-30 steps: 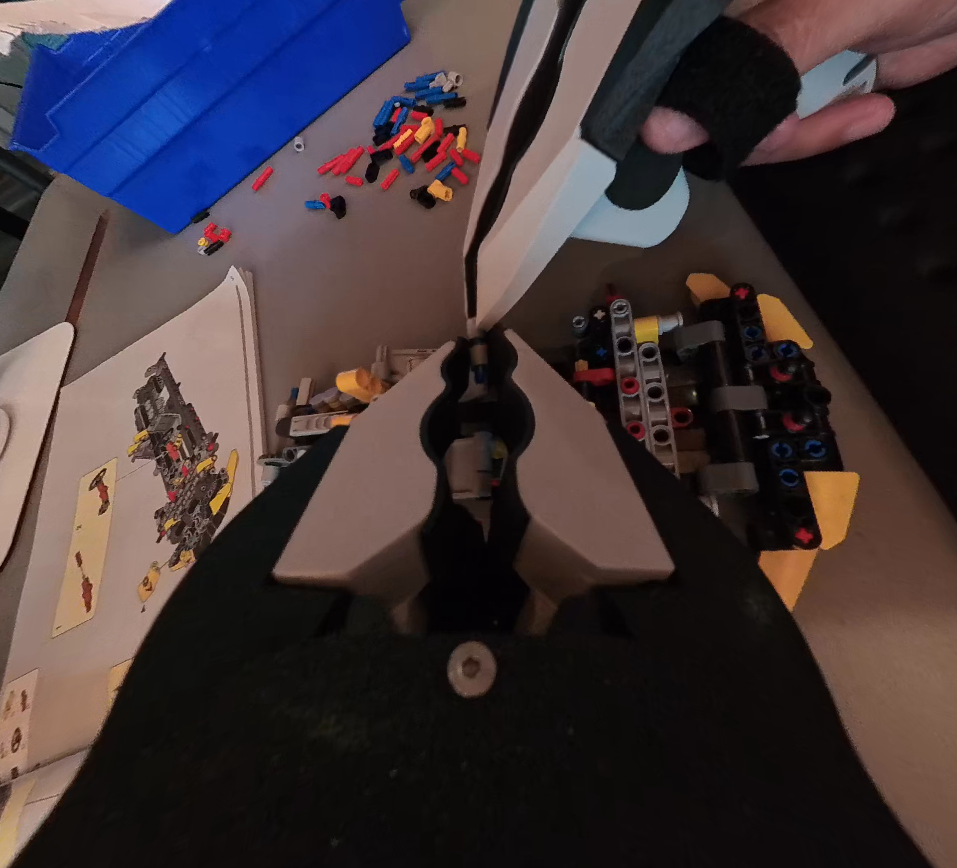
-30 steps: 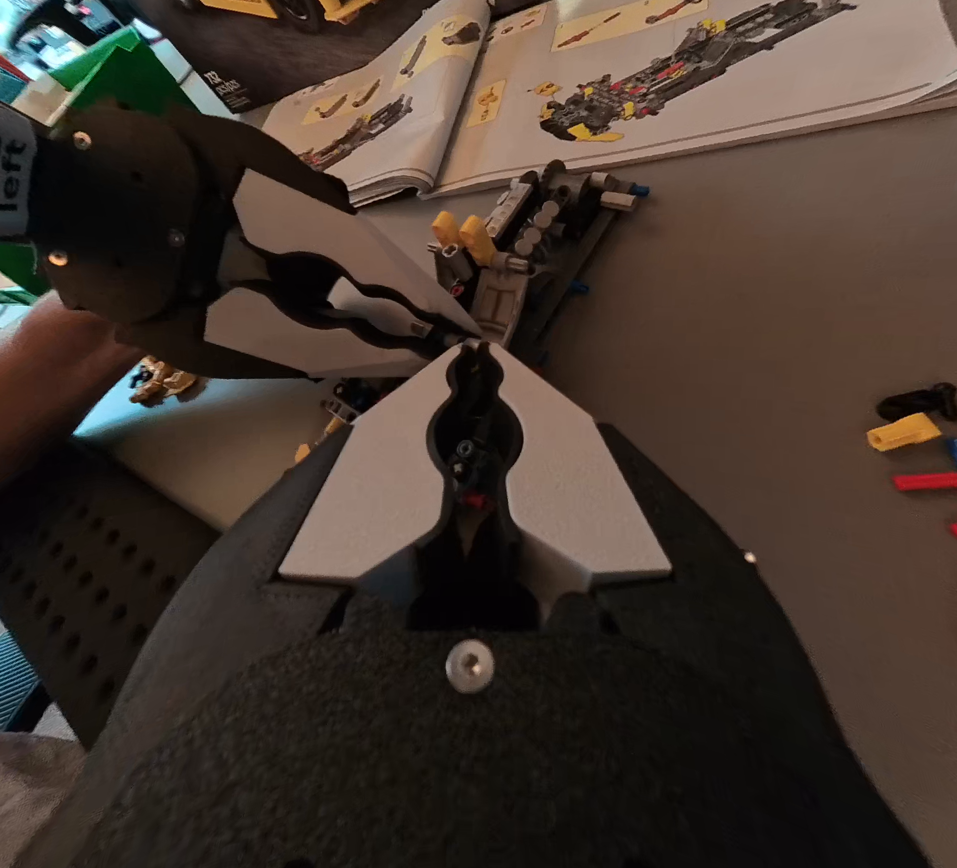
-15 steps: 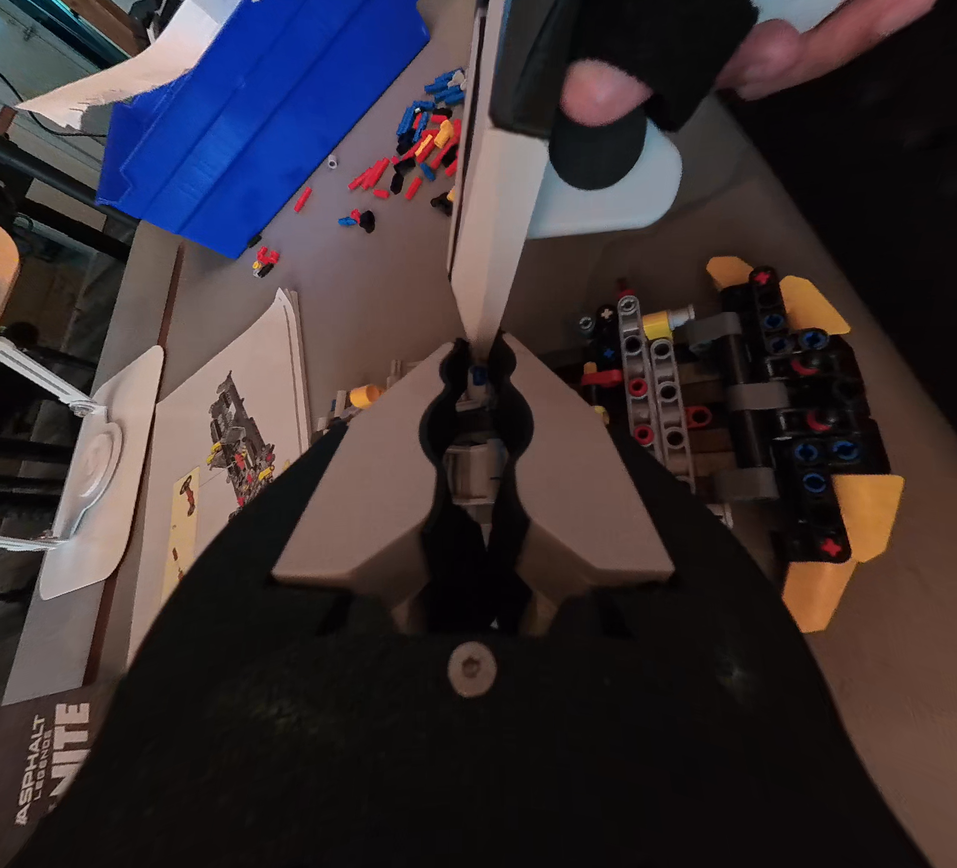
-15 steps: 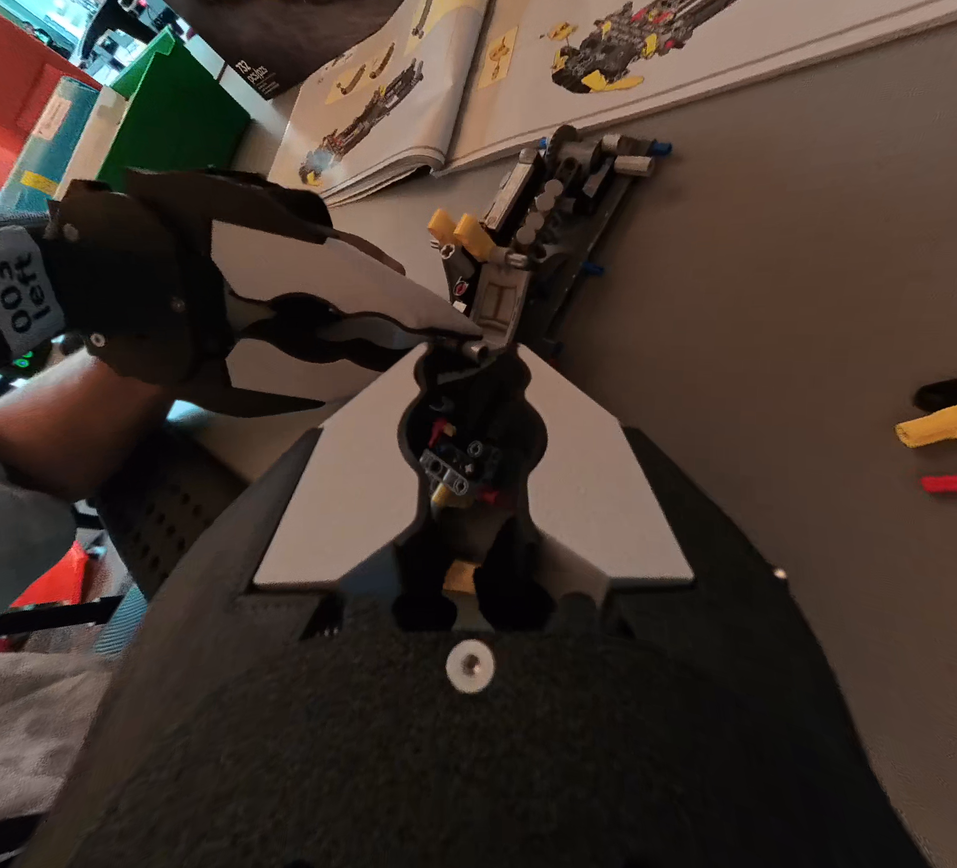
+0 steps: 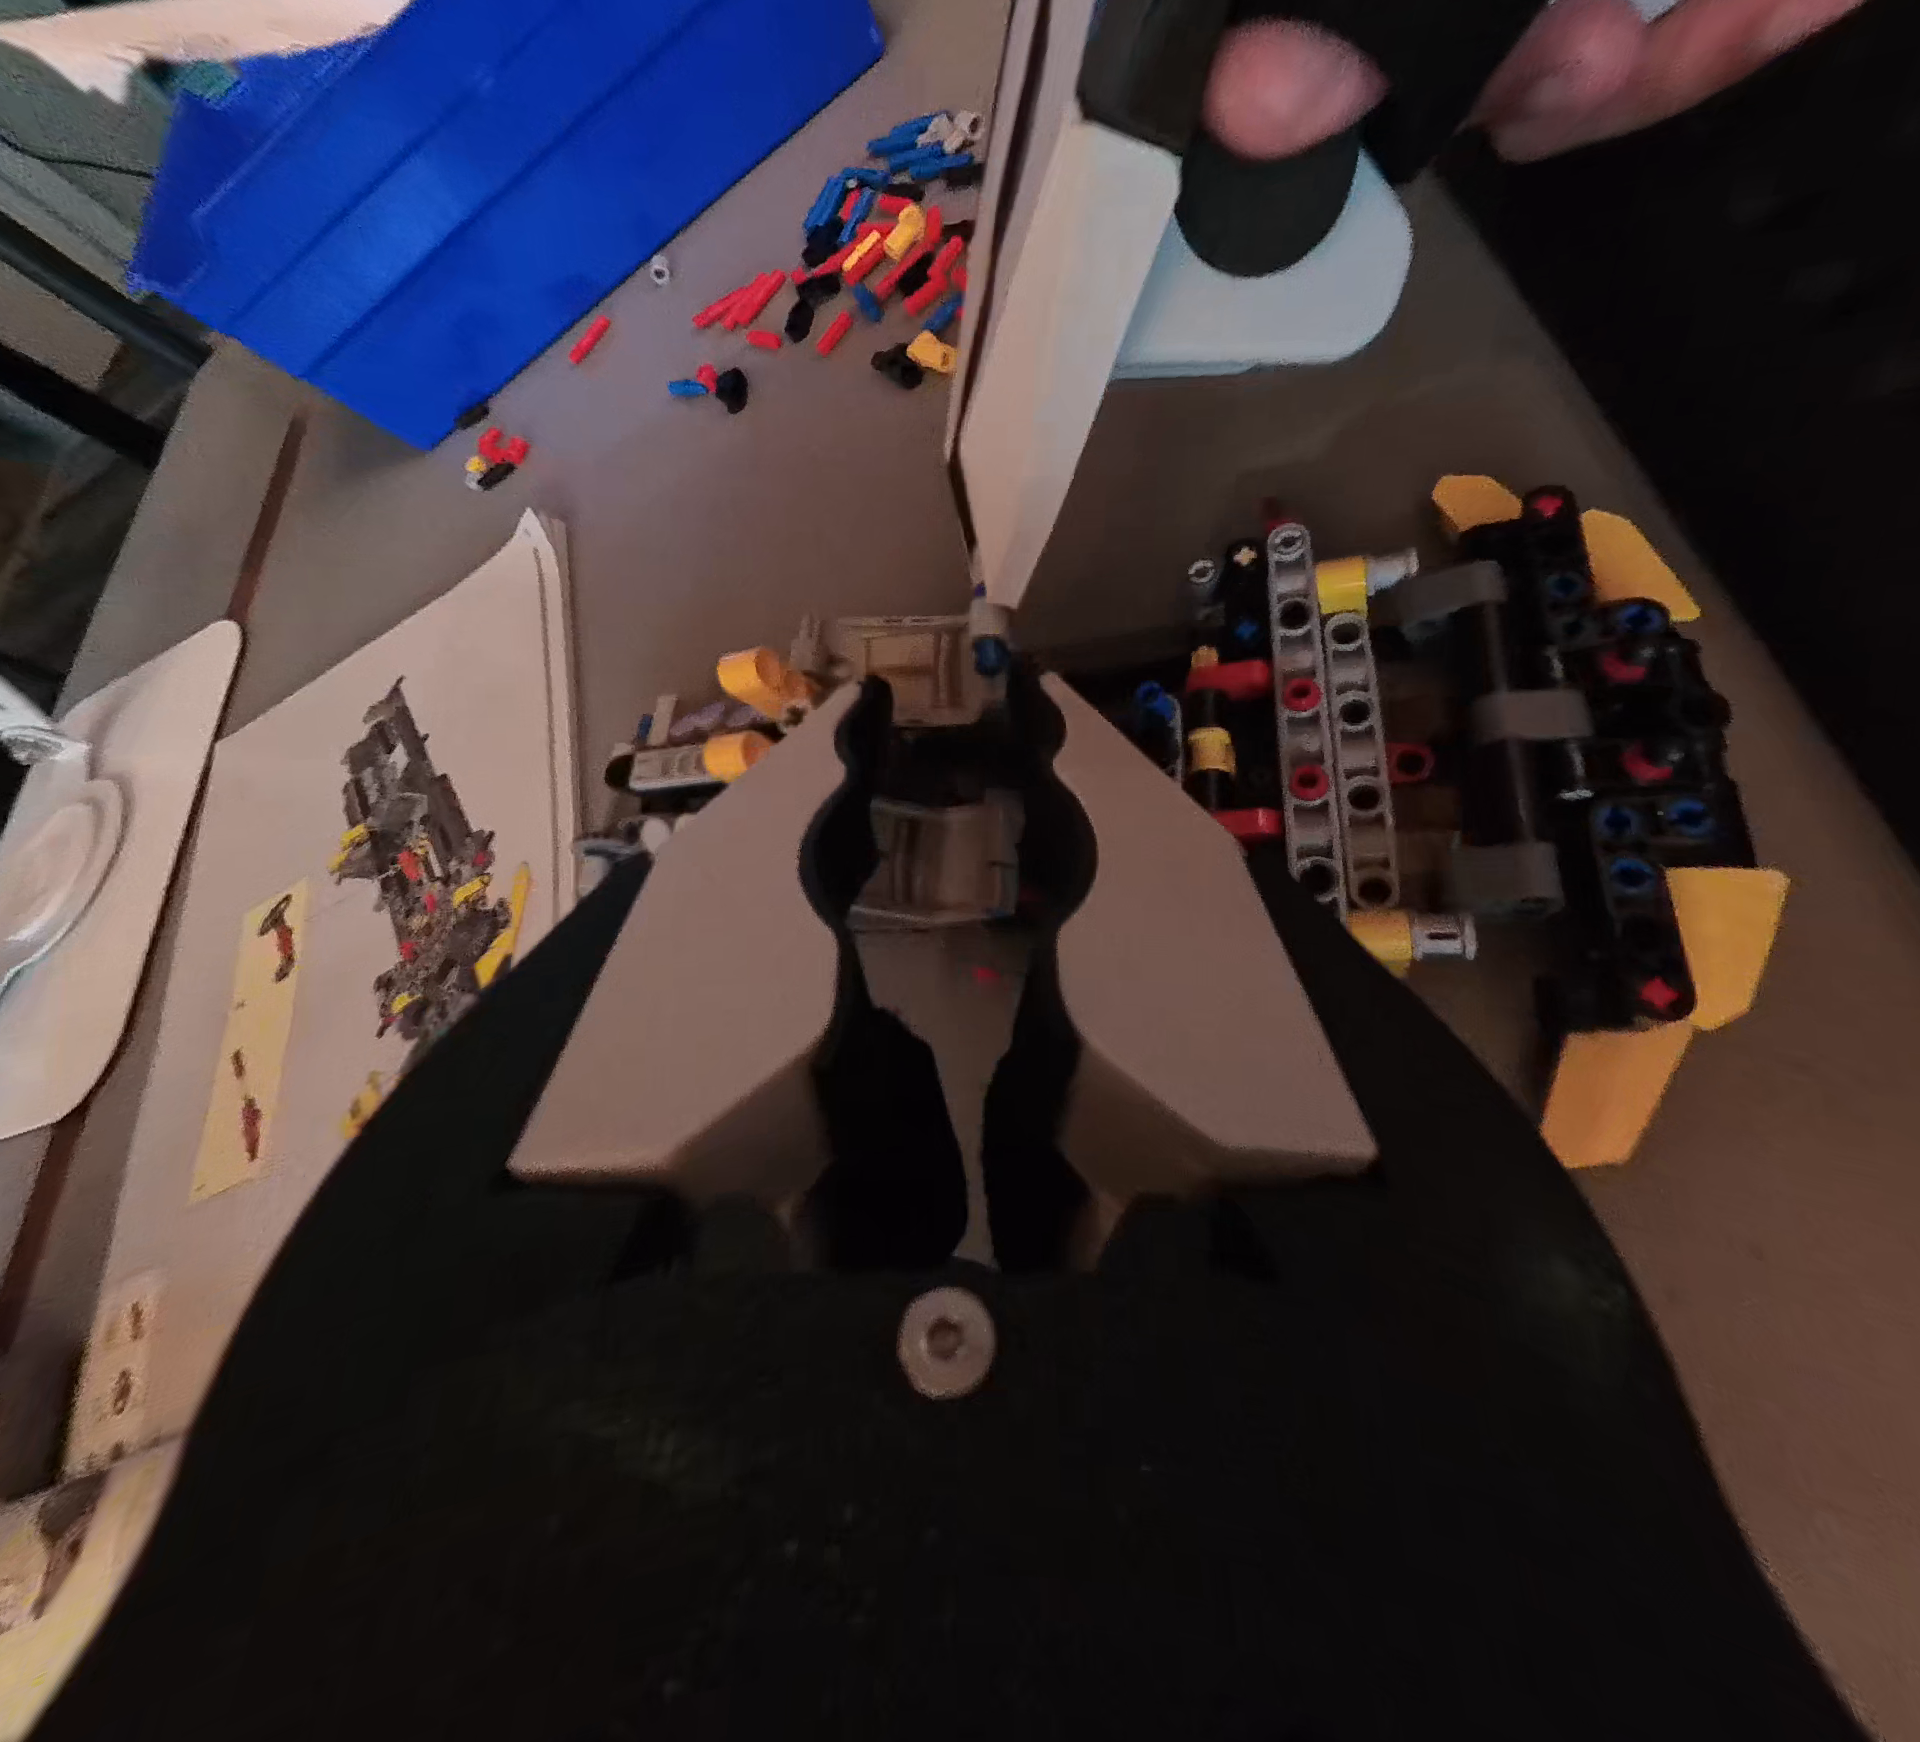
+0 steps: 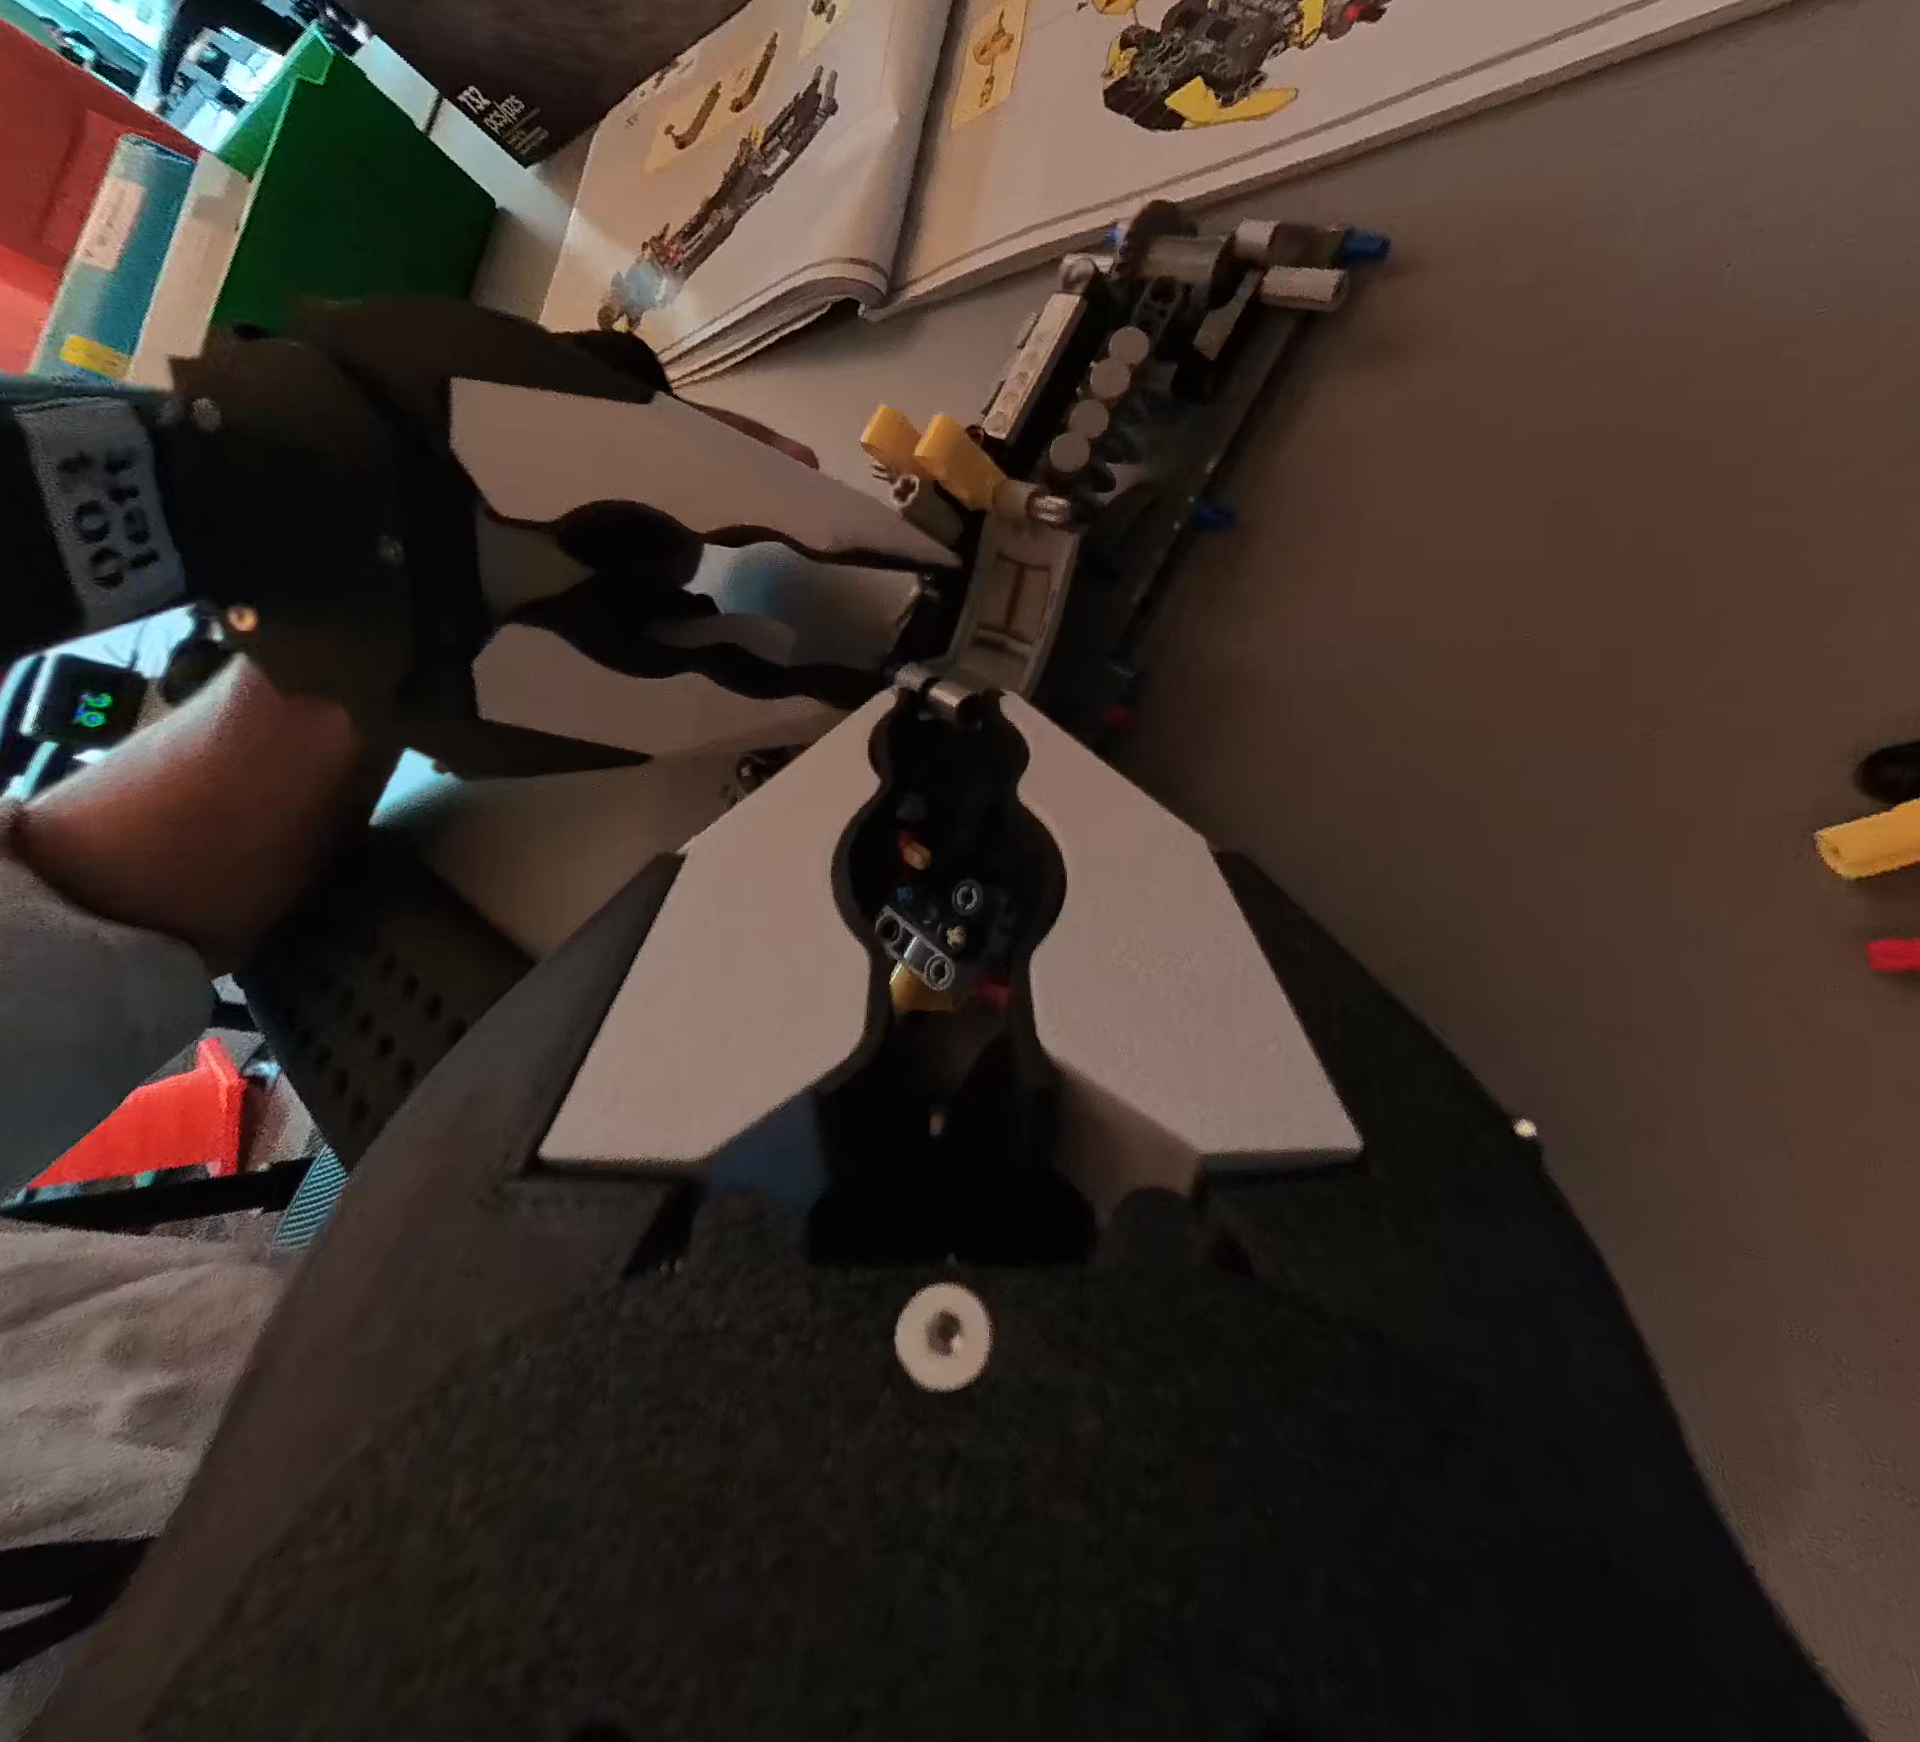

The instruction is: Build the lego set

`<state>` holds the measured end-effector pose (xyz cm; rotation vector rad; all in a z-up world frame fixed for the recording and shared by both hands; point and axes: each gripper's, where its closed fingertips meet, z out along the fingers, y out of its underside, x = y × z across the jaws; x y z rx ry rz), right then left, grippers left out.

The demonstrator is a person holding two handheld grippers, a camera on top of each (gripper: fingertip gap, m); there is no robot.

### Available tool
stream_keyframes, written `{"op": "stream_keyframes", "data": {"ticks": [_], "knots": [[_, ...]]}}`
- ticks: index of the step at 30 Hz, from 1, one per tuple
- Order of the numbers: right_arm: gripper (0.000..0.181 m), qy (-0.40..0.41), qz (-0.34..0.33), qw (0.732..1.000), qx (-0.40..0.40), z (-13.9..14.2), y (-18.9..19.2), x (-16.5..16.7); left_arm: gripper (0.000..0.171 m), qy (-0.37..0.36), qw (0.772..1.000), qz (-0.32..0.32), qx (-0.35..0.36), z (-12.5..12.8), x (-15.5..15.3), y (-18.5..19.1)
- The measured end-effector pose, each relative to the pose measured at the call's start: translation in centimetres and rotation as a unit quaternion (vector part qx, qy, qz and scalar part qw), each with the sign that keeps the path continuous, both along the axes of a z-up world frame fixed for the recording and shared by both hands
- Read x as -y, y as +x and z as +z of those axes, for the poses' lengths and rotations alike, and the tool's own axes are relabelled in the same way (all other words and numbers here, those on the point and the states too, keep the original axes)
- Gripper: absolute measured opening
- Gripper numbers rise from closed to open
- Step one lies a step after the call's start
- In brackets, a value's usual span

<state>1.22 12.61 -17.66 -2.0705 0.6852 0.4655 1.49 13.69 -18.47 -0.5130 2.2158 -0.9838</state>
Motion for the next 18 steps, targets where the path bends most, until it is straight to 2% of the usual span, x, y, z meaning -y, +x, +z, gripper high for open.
{"op": "stream_keyframes", "data": {"ticks": [3,6,8,11,12,16,18], "knots": [[0.008,0.022,0.014,1.0,-0.003,0.7,-0.2,-0.2,0.007,0.016,1.0,-0.015,0.011,-0.2,0.3,0.0],[0.009,0.027,0.019,0.999,0.031,0.7,0.1,-0.2,0.004,0.02,0.999,-0.012,0.023,-0.2,0.4,0.3],[0.011,0.042,0.019,0.995,0.085,1.3,0.4,-0.1,0.003,-0.025,1.0,-0.011,0.001,0.5,0.5,0.3],[0.028,0.052,0.008,0.973,0.224,2.4,0.8,0.1,0.001,-0.107,0.993,-0.003,-0.058,1.5,0.5,0.4],[0.029,0.034,-0.001,0.969,0.246,2.3,0.8,0.2,0.002,-0.135,0.988,-0.002,-0.079,1.8,0.5,0.5],[0.042,-0.006,-0.022,0.942,0.335,2.3,1.2,-0.6,0.001,-0.238,0.956,0.0,-0.174,2.6,0.6,1.0],[0.042,-0.028,-0.038,0.924,0.38,2.1,2.0,-0.9,0.001,-0.268,0.94,-0.001,-0.209,3.0,0.4,1.2]]}}
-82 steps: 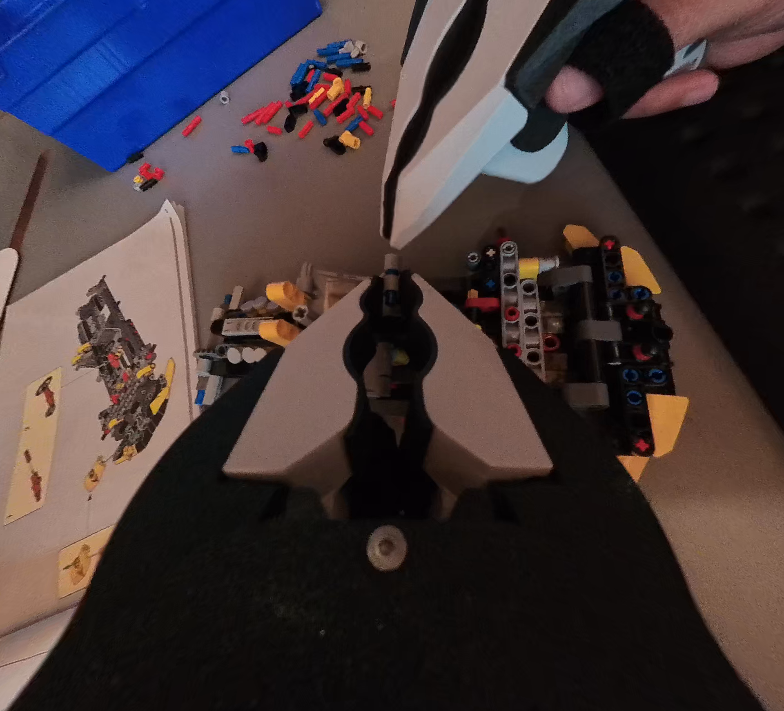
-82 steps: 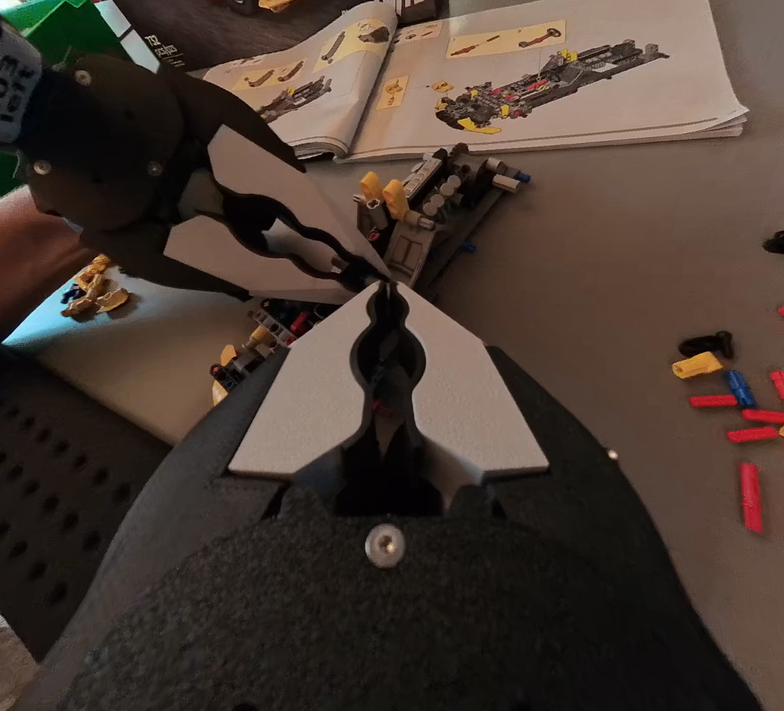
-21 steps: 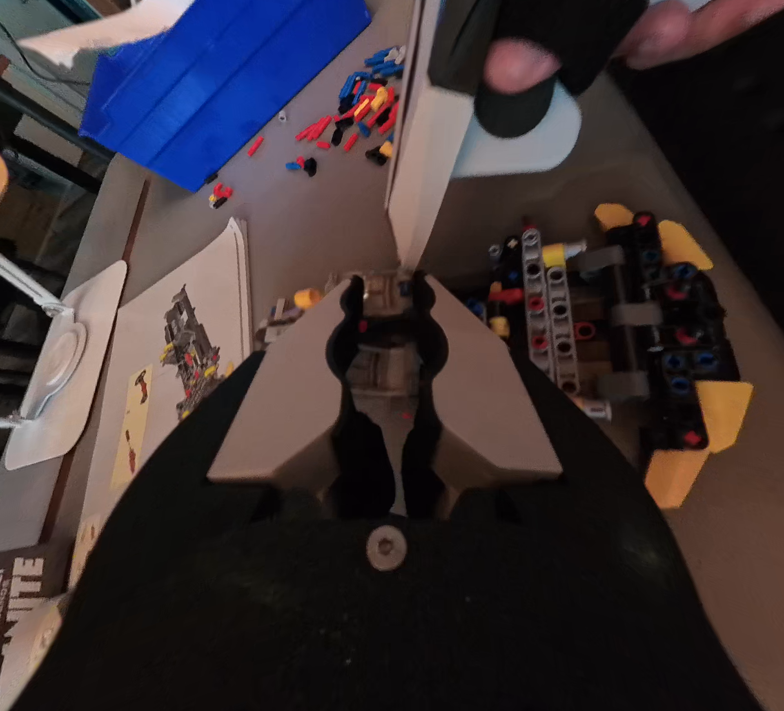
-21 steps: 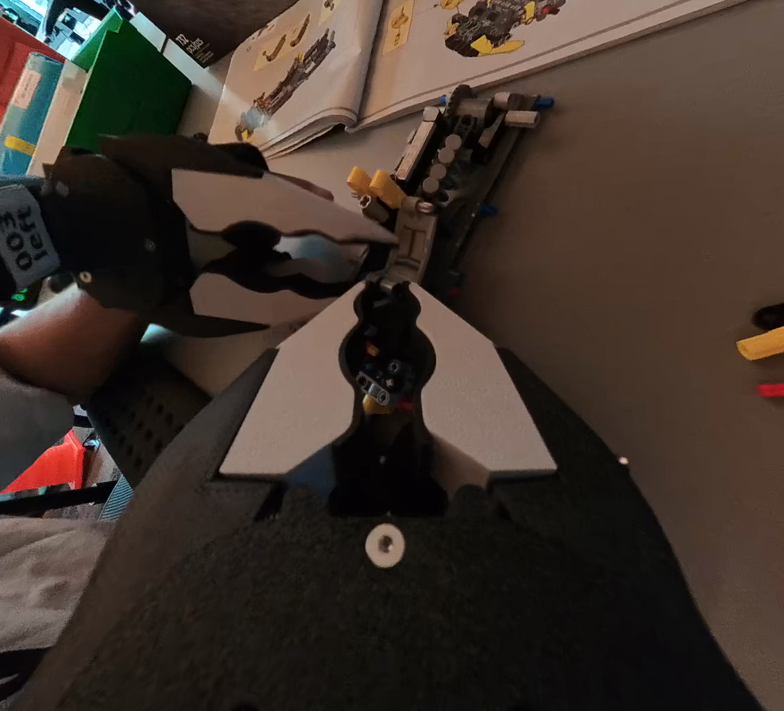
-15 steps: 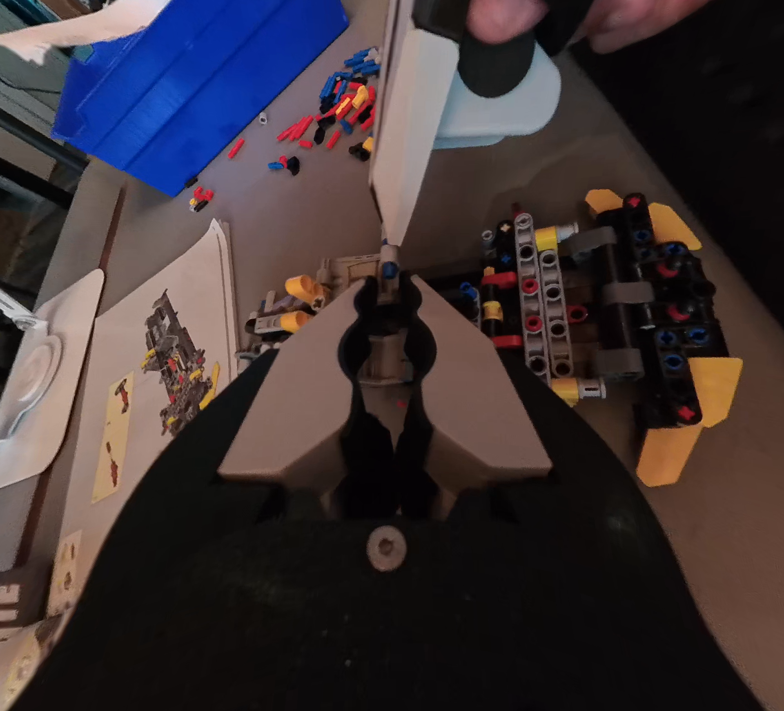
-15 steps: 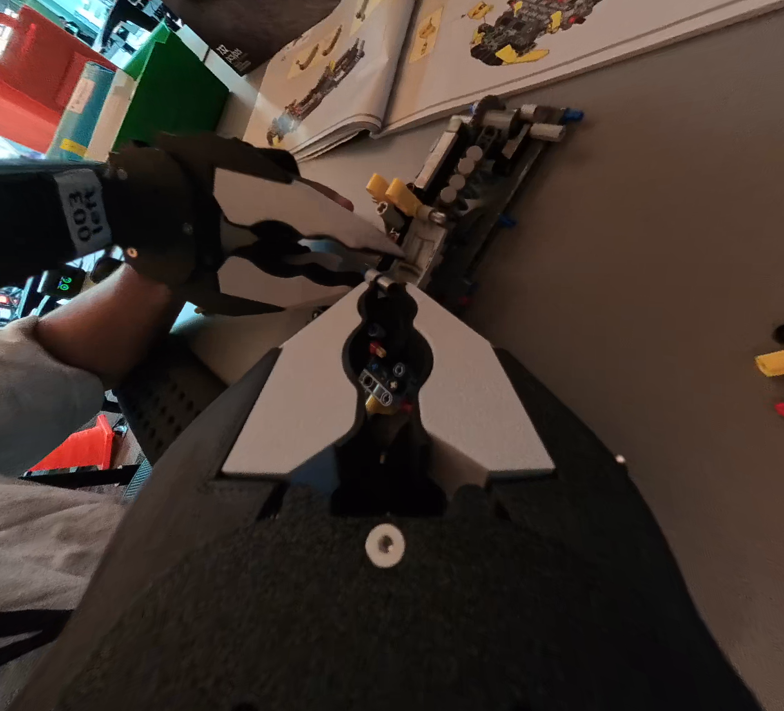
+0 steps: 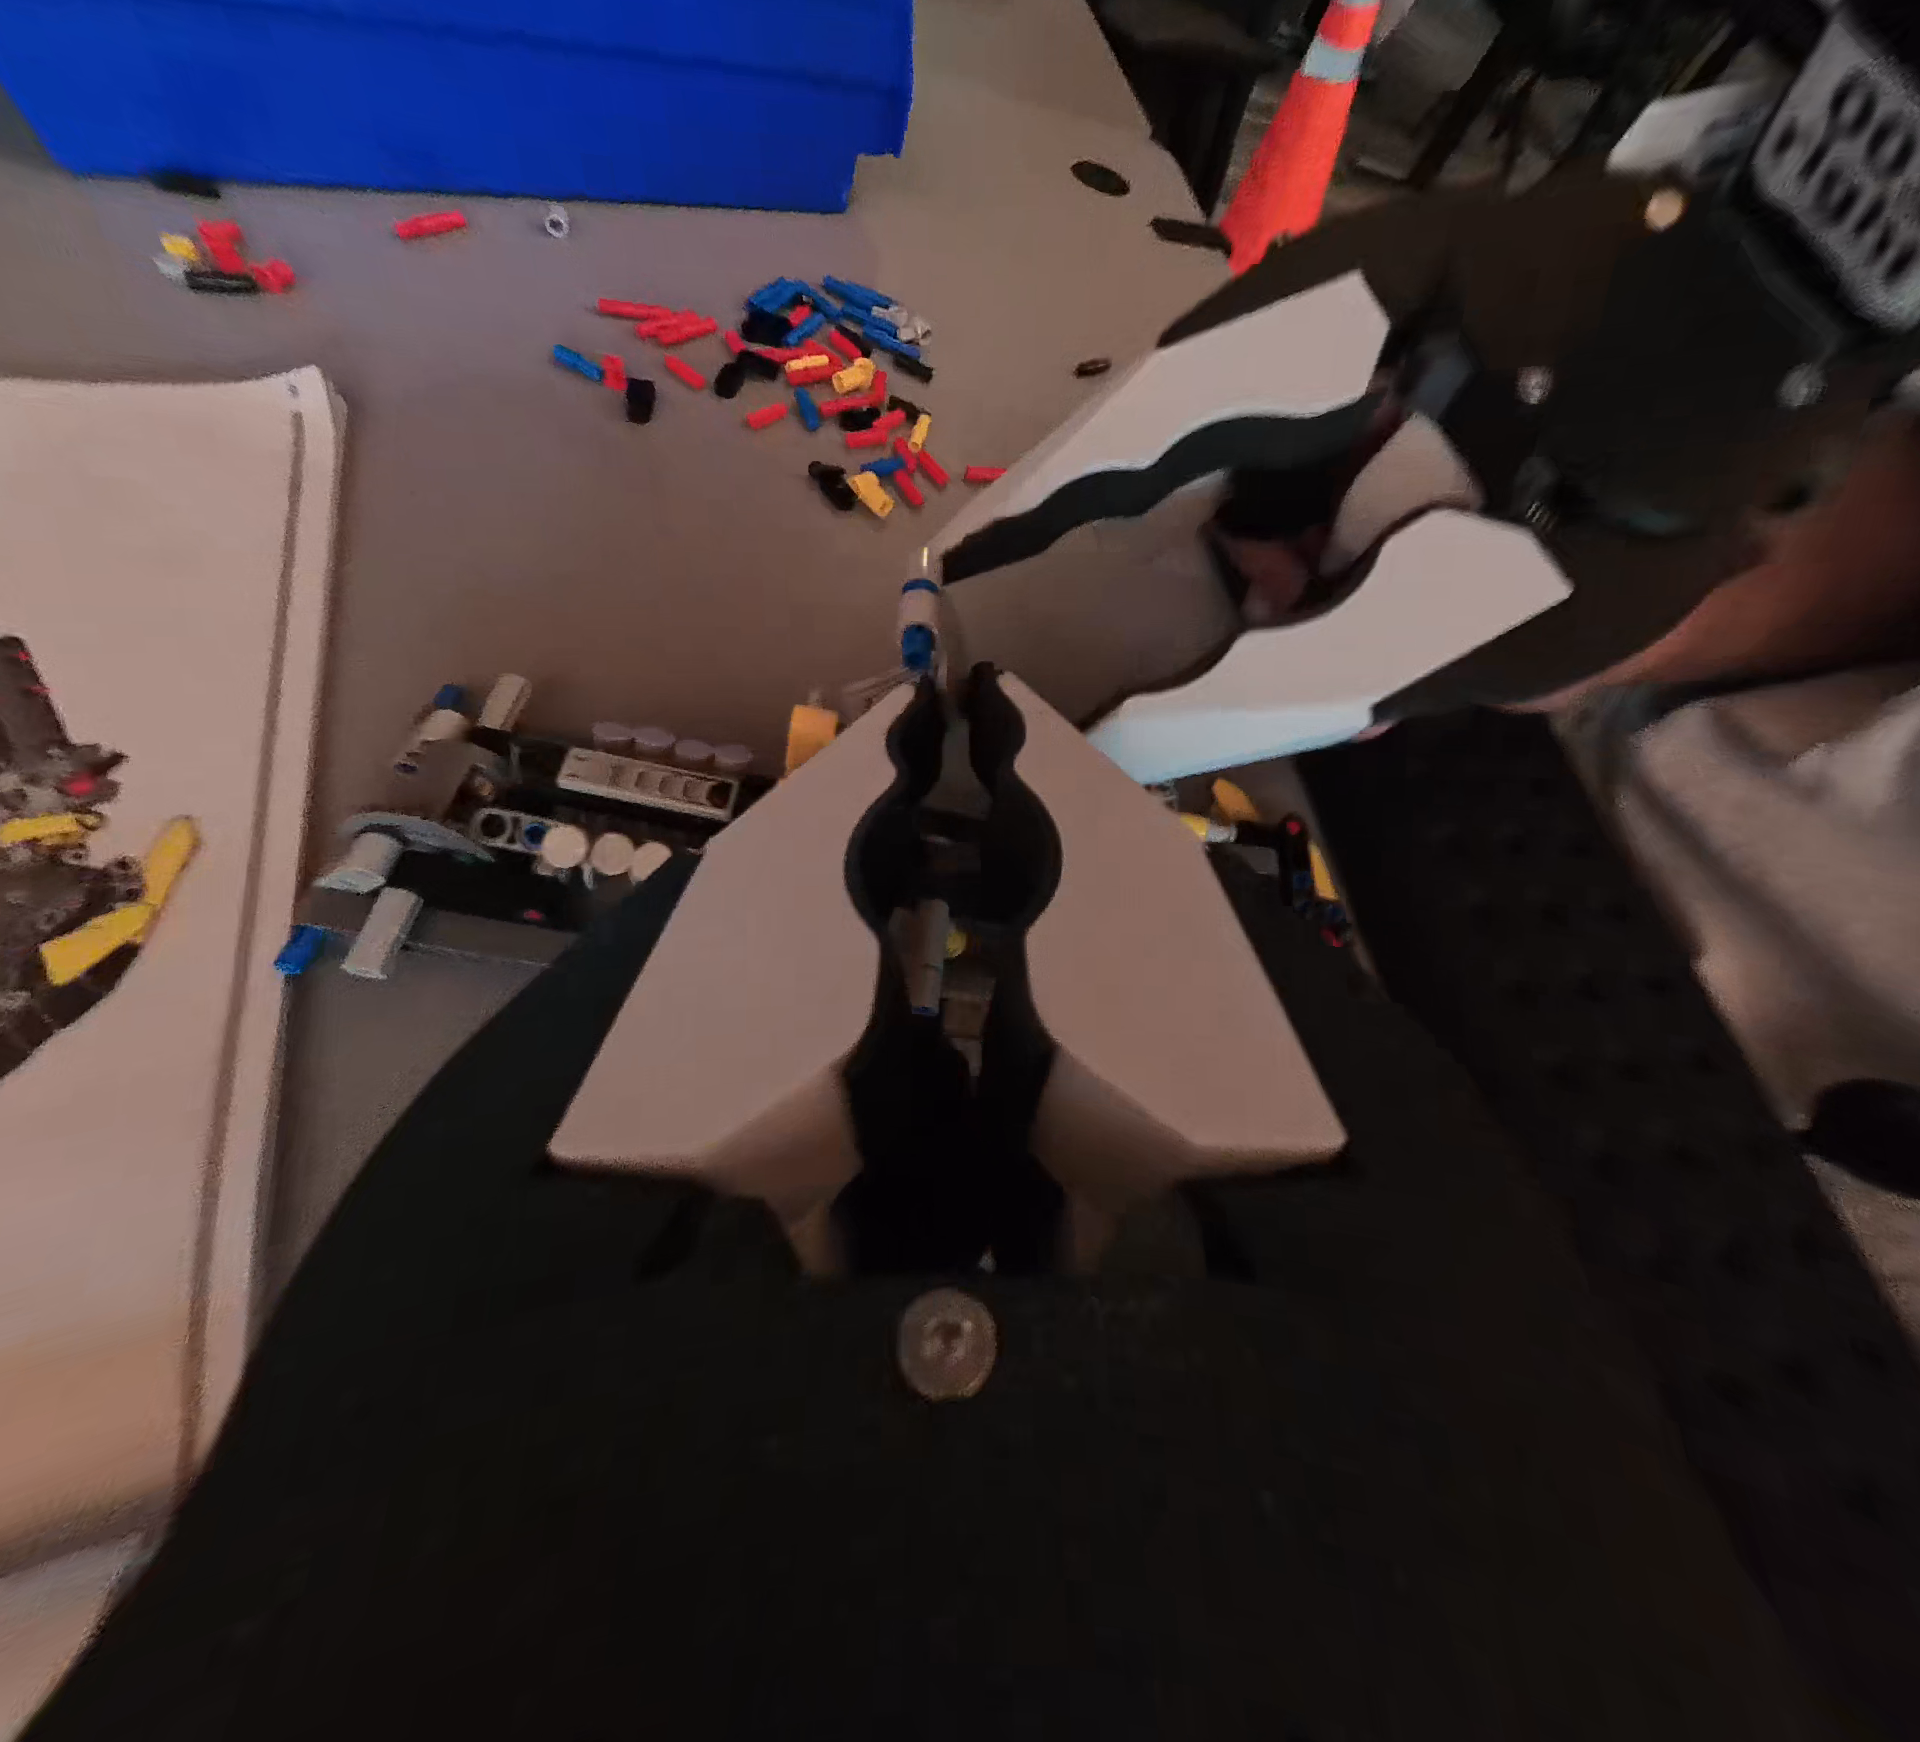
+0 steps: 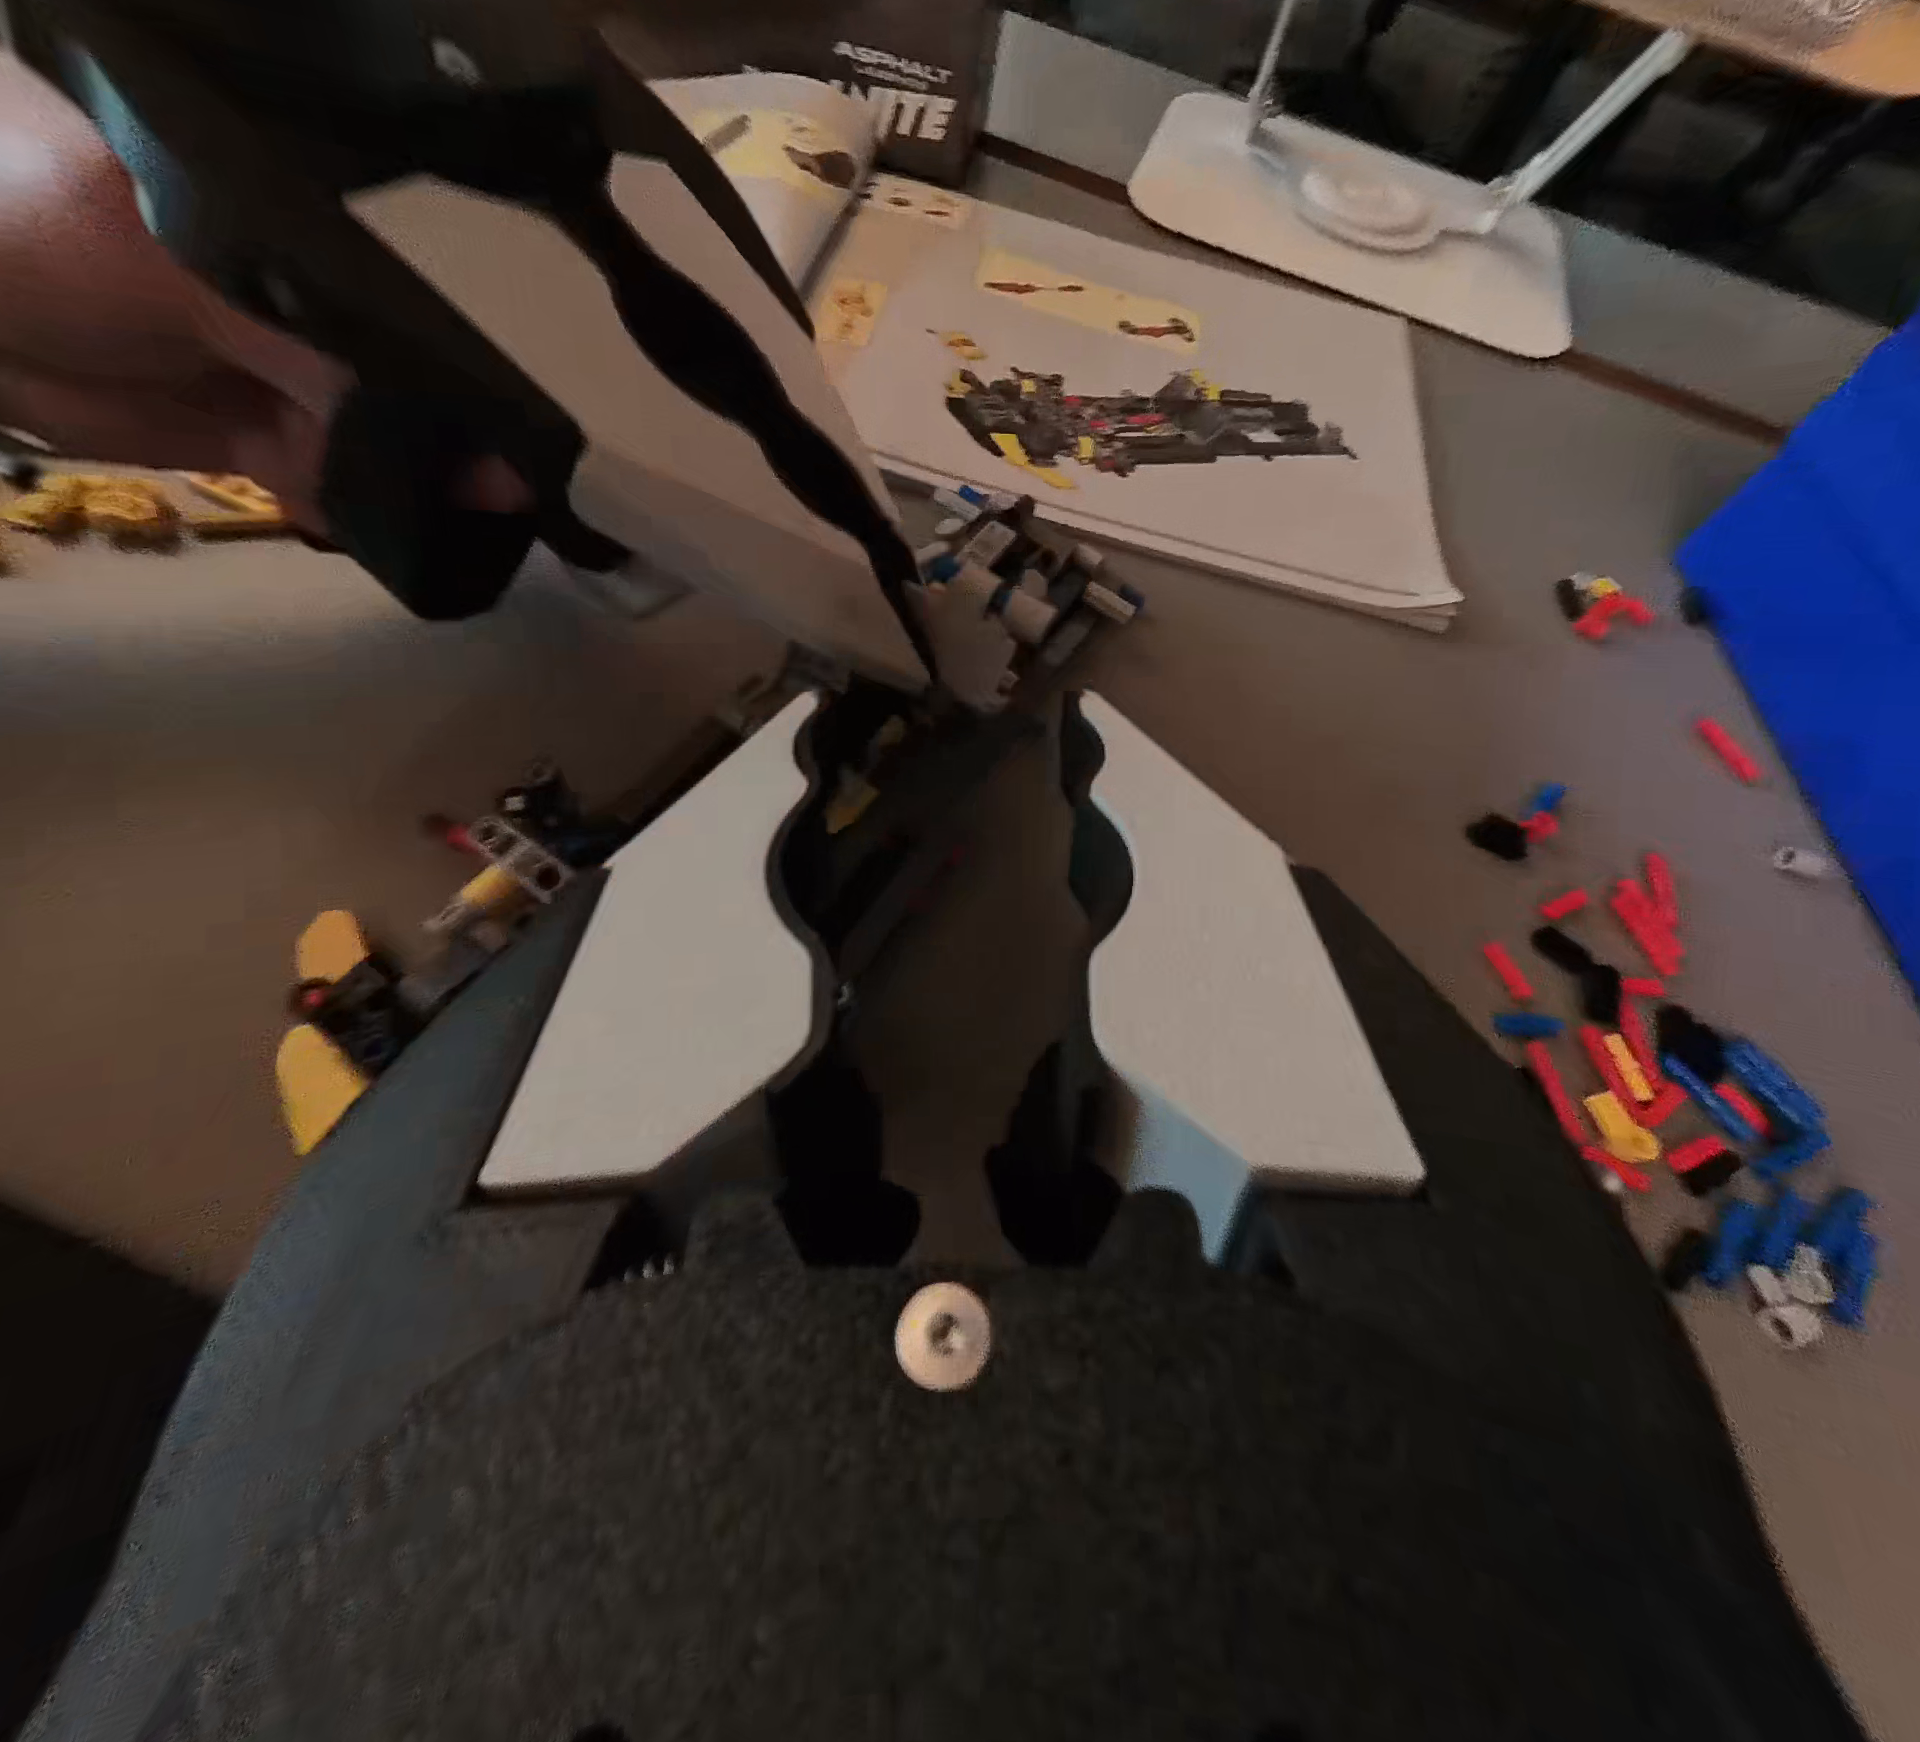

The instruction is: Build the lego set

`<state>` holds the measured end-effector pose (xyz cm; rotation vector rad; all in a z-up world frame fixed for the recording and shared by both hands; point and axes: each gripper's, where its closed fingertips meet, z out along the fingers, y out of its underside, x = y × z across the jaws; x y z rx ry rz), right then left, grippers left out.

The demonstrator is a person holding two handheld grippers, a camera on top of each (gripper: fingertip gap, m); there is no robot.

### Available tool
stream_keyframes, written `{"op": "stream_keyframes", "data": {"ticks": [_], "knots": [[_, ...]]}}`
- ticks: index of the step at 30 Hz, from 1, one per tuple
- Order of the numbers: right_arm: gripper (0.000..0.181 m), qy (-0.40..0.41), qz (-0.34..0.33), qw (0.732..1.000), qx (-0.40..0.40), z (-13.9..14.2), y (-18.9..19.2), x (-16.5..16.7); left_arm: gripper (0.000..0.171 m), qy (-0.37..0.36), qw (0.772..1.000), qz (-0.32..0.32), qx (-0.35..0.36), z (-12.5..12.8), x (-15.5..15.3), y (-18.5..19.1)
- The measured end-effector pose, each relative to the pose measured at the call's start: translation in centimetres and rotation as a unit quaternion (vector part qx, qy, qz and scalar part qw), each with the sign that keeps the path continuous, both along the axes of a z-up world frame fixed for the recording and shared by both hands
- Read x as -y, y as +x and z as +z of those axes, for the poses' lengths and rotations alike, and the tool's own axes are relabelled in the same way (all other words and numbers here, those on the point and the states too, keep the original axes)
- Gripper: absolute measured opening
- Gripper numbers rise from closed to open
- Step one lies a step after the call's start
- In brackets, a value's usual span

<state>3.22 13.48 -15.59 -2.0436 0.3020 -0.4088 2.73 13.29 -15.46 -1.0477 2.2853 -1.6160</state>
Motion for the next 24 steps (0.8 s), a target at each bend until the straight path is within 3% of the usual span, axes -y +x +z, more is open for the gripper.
{"op": "stream_keyframes", "data": {"ticks": [6,15,24], "knots": [[0.043,0.005,-0.016,0.999,0.033,0.5,0.6,-1.2,0.001,-0.061,0.996,-0.011,-0.067,0.2,-0.2,0.2],[0.034,-0.041,-0.024,0.989,0.139,0.6,1.1,-1.5,0.002,-0.068,0.992,-0.037,-0.103,0.3,-0.4,0.2],[0.032,-0.044,-0.018,0.991,0.126,0.4,1.1,-1.4,0.002,-0.04,0.993,-0.041,-0.101,0.1,-0.4,0.2]]}}
